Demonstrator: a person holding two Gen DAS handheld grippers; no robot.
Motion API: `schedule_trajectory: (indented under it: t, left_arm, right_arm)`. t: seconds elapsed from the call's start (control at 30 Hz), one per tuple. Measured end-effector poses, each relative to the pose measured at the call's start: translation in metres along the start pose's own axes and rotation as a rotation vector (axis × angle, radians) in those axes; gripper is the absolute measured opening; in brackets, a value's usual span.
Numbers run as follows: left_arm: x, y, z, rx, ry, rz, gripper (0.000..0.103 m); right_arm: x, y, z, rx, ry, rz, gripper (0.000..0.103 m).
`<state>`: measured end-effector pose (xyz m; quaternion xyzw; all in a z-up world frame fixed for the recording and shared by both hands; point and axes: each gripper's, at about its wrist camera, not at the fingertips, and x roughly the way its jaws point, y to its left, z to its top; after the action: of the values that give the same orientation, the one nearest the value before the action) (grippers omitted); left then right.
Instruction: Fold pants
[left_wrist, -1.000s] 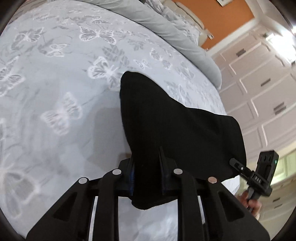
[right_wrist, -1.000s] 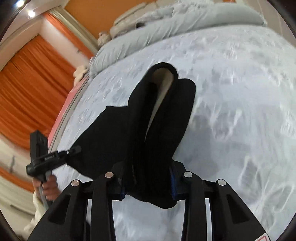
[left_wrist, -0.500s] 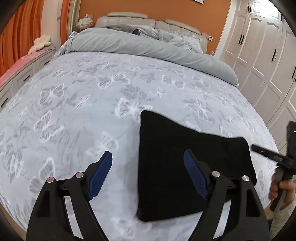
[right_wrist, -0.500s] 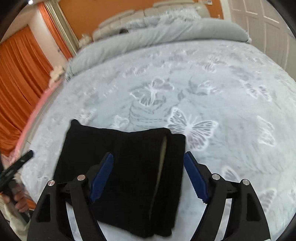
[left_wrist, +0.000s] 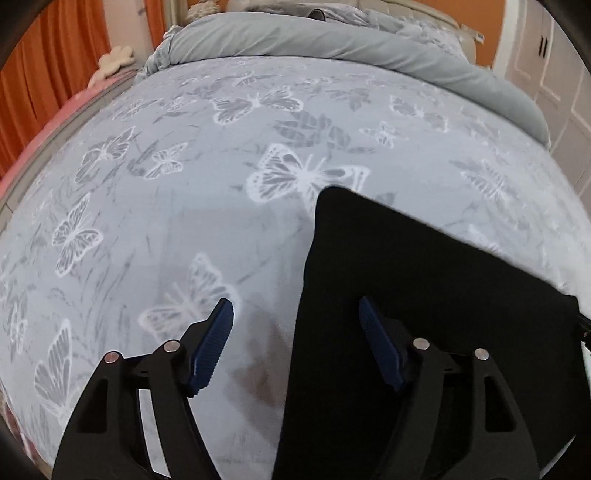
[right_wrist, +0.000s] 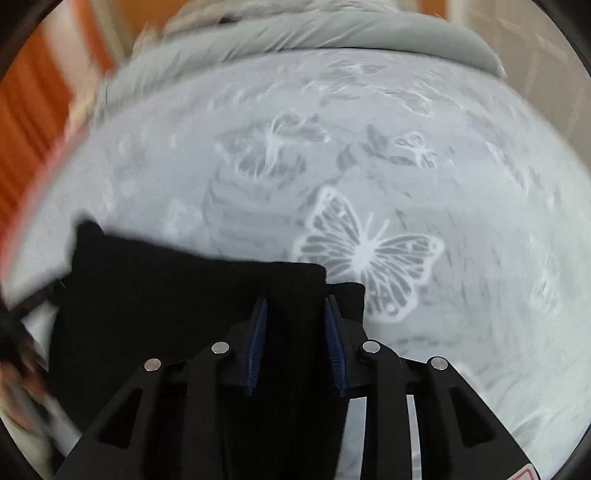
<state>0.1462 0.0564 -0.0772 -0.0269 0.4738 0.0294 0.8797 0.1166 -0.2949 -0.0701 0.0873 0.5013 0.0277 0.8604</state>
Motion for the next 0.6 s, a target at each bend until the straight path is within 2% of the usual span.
schedule_trajectory:
  t: [0.1,0.17,0.23,0.37,0.43,0.5,0.6]
  left_arm:
    - [-0.035,0.005,0.005,0.013,-0.079,0.005,0.069]
    - [-0.051,0.008,0.004,0.025,-0.108,0.021,0.074]
    - [-0.06,0.01,-0.001,0.034,-0.113,0.034,0.074]
    - [-0.065,0.01,-0.008,0.044,-0.087,0.03,0.074]
    - [-0.067,0.011,-0.012,0.051,-0.076,0.021,0.074]
    - [-0.069,0.011,-0.014,0.067,-0.079,0.035,0.076]
    - [-0.07,0.017,-0.018,0.078,-0.085,0.059,0.078]
  right_arm:
    - [-0.06,0.022,0.001,-0.094,-0.197,-0.03,0.029]
    - [-0.072,0.039,-0.001,-0.13,-0.225,0.014,0.024]
    - [-0.07,0.066,-0.005,-0.167,-0.22,0.072,0.023]
    - [-0.032,0.131,-0.012,-0.306,-0.151,0.098,0.022]
    - [-0.005,0.151,-0.017,-0.338,-0.1,0.093,0.022]
    - [0.032,0.162,-0.021,-0.348,-0.022,0.054,0.022]
    - [0.038,0.173,-0.017,-0.35,-0.041,0.019,0.022]
